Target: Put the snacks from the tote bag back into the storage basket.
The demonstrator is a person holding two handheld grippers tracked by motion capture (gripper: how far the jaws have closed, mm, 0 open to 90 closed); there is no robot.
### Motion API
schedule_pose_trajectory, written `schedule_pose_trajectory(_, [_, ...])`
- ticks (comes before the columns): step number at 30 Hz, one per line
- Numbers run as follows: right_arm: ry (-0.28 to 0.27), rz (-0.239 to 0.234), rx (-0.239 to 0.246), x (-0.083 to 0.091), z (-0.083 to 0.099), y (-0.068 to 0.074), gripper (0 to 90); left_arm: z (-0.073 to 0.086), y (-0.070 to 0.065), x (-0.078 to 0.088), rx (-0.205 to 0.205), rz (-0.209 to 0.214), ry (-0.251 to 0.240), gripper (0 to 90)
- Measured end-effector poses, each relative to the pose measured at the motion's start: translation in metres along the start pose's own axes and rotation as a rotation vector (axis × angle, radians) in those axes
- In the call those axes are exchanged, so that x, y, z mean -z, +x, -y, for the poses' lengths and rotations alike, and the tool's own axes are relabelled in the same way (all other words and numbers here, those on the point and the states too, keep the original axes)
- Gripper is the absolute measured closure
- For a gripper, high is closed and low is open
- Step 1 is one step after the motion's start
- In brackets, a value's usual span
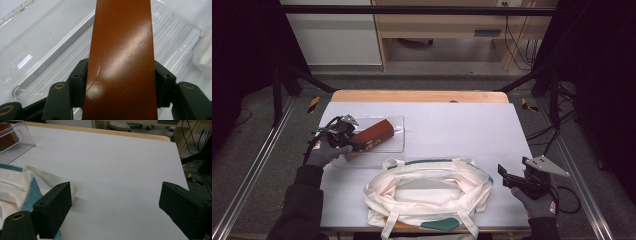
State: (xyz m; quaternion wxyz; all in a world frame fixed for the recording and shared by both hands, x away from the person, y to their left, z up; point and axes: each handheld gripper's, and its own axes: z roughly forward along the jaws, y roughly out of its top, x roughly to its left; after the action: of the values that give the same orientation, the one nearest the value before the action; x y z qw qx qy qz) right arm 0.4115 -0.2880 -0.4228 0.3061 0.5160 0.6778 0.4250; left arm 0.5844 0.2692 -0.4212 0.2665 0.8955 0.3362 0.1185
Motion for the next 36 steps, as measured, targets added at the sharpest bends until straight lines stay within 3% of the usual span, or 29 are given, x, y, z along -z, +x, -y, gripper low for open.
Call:
schedule_pose_trajectory(7, [0.001,0.000,0.002,0.000,0.000,0.000,11.4,0.001,-0.001,0.004,0.008,-0.023,-0.042,32.6])
schedule_pose_trajectory(13, [-0.002,0.002,-0.001,0.000,0.000,0.000,11.4,0.000,-0.008,0.023,0.010,-0.041,-0.105,34.9])
schedule_pose_trajectory(18, [-0.003,0.000,-0.003,0.001,0.000,0.001,11.4,0.004,-0.018,0.038,0.050,-0.055,-0.186,48.0])
schedule_pose_trajectory(22, [-0.002,-0.002,-0.004,0.001,0.000,0.001,11.4,0.010,-0.026,0.042,0.084,-0.062,-0.212,65.2])
schedule_pose_trajectory(27, [0.000,-0.001,-0.002,0.001,0.000,0.001,11.4,0.018,-0.035,0.042,0.084,-0.055,-0.227,80.4])
schedule_pose_trajectory(31, [0.001,0.000,-0.002,0.000,0.000,0.001,11.4,0.021,-0.040,0.037,0.082,-0.080,-0.199,89.5])
schedule_pose_trajectory(36, [0.000,0.000,-0.001,0.001,0.000,0.001,11.4,0.020,-0.042,0.030,0.071,-0.079,-0.171,89.9])
